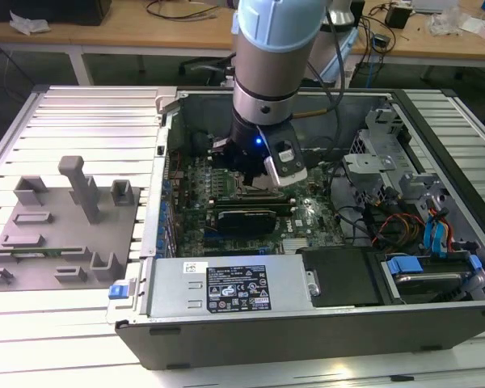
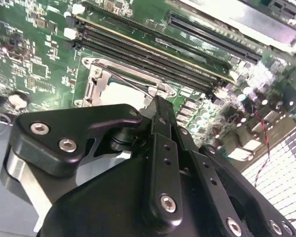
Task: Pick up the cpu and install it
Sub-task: 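Install the second cpu locking lever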
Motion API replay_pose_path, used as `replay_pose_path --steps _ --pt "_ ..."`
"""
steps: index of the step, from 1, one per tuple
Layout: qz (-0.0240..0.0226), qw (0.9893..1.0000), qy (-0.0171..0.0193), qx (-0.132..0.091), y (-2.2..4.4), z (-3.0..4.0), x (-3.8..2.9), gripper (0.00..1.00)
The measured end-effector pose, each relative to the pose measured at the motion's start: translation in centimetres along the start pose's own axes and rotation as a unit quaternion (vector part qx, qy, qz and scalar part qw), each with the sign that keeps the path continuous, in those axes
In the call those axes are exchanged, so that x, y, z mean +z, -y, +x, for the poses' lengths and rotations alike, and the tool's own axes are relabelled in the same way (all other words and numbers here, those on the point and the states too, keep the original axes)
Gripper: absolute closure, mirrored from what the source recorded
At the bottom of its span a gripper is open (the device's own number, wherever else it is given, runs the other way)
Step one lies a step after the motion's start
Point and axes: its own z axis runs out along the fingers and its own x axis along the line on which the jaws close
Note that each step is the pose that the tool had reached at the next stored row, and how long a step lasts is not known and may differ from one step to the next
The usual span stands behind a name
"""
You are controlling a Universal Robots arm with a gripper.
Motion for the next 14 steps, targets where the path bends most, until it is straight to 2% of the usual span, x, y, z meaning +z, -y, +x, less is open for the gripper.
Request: replay_pose_path --steps 2,4,8,10,11,14 --pt "0.0008 0.9999 -0.0050 -0.013 -0.04 -0.81 0.23 0.89" --pt "0.0021 0.9996 -0.0084 -0.028 -0.01 -0.86 0.41 0.89" --pt "0.0059 0.9979 -0.0162 -0.062 0.04 -0.86 0.65 0.89" --pt "0.0065 0.9974 -0.0178 -0.069 0.09 -0.88 0.90 0.89" --pt "0.0065 0.9973 -0.0184 -0.071 0.16 -0.89 1.26 0.89" --pt "0.0066 0.9972 -0.0189 -0.072 0.31 -0.77 1.96 0.89"
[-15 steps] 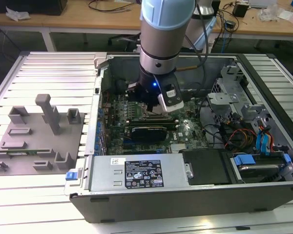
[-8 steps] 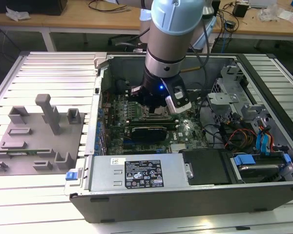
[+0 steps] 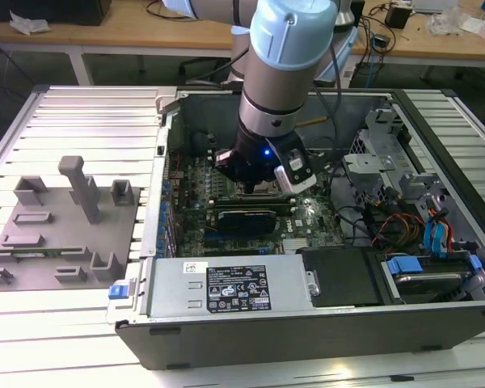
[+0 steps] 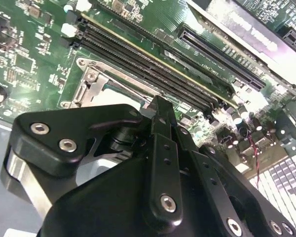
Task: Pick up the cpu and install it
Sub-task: 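Install the second cpu locking lever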
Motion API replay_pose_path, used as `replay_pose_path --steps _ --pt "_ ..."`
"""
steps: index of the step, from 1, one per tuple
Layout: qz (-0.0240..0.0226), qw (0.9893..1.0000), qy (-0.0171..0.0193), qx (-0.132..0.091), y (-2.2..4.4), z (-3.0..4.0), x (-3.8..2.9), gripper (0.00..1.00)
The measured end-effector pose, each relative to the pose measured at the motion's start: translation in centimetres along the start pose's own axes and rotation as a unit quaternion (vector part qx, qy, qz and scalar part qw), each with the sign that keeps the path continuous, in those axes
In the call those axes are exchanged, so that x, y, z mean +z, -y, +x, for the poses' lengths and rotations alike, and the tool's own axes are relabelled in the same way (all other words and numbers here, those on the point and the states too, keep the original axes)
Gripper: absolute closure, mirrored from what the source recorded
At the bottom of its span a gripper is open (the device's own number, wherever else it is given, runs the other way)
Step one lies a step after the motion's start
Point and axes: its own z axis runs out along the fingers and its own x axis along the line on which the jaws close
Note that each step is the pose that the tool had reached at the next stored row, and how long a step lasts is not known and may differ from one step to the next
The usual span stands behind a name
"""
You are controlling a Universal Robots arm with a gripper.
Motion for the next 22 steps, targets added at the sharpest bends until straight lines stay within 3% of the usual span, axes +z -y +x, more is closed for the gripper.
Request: replay_pose_path --steps 6,11,18,22 --pt "0.0001 1.0000 -0.0004 0.000 -0.03 0.28 1.30 0.89" --pt "0.0008 1.0000 -0.0011 0.000 -0.30 0.42 2.00 0.89" --pt "0.0078 1.0000 -0.0021 0.001 -0.23 0.64 2.15 0.89" --pt "0.0076 1.0000 -0.0020 0.001 -0.13 0.72 2.15 0.89"
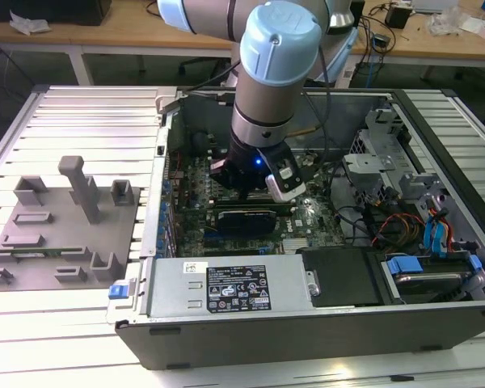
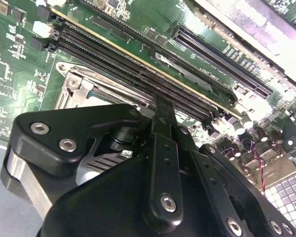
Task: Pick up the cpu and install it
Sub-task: 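Install the second cpu locking lever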
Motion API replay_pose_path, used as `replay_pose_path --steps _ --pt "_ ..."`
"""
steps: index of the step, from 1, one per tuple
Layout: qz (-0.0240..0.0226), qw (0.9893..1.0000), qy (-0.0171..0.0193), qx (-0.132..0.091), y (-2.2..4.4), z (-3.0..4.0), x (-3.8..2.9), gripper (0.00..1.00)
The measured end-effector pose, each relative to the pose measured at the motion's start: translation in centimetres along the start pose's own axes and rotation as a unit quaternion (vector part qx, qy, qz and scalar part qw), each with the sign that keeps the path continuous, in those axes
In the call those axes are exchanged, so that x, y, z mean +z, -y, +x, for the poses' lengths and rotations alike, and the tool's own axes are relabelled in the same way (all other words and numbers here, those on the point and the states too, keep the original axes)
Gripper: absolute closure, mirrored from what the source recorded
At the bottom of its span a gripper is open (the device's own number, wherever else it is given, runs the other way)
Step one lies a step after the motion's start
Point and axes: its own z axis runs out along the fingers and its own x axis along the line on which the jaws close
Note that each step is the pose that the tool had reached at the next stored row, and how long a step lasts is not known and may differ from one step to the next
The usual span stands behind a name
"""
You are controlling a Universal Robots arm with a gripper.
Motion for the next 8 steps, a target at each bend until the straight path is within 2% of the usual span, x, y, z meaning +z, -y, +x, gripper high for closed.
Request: replay_pose_path --steps 2,5,8 --pt "-0.0032 1.0000 0.0000 0.000 0.01 0.07 0.00 0.89" --pt "-0.0050 1.0000 0.0001 0.000 0.03 0.10 -0.01 0.89" --pt "-0.0119 0.9999 0.0010 -0.001 0.22 0.23 0.01 0.89"
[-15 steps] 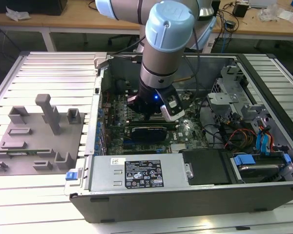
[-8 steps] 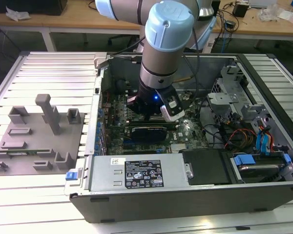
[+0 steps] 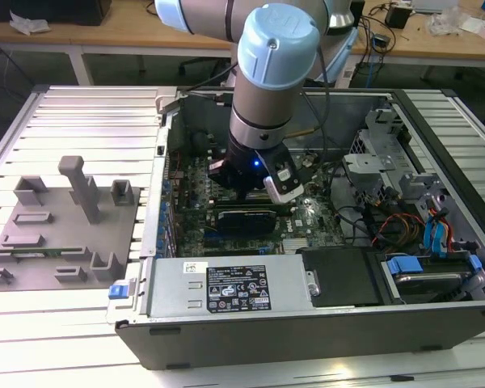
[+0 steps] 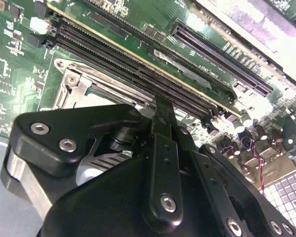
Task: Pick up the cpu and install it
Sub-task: 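Install the second cpu locking lever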
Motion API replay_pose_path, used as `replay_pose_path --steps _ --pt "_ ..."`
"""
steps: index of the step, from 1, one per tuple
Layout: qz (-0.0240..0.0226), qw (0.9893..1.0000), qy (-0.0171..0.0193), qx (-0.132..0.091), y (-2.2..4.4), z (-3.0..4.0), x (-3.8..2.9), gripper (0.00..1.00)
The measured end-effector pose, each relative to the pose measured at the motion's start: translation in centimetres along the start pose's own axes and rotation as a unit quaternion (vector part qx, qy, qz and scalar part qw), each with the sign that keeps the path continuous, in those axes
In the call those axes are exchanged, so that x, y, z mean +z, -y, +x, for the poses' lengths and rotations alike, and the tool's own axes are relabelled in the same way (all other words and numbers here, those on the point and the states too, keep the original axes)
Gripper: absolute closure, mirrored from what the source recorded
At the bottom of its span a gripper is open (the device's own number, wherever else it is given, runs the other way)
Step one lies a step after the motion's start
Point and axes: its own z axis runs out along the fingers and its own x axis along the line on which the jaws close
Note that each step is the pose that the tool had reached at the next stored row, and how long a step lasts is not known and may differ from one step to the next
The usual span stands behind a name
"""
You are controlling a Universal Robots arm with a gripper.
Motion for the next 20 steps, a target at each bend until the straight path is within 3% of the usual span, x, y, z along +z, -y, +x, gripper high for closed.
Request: replay_pose_path --steps 3,13,15,20 --pt "-0.0126 0.9999 0.0014 -0.001 0.09 0.17 0.11 0.89" --pt "-0.0152 0.9999 0.0023 0.002 0.72 0.39 0.16 0.89" --pt "-0.0173 0.9998 0.0038 0.002 0.73 0.45 0.16 0.89" --pt "-0.0300 0.9995 0.0099 0.000 0.77 0.72 0.29 0.89"
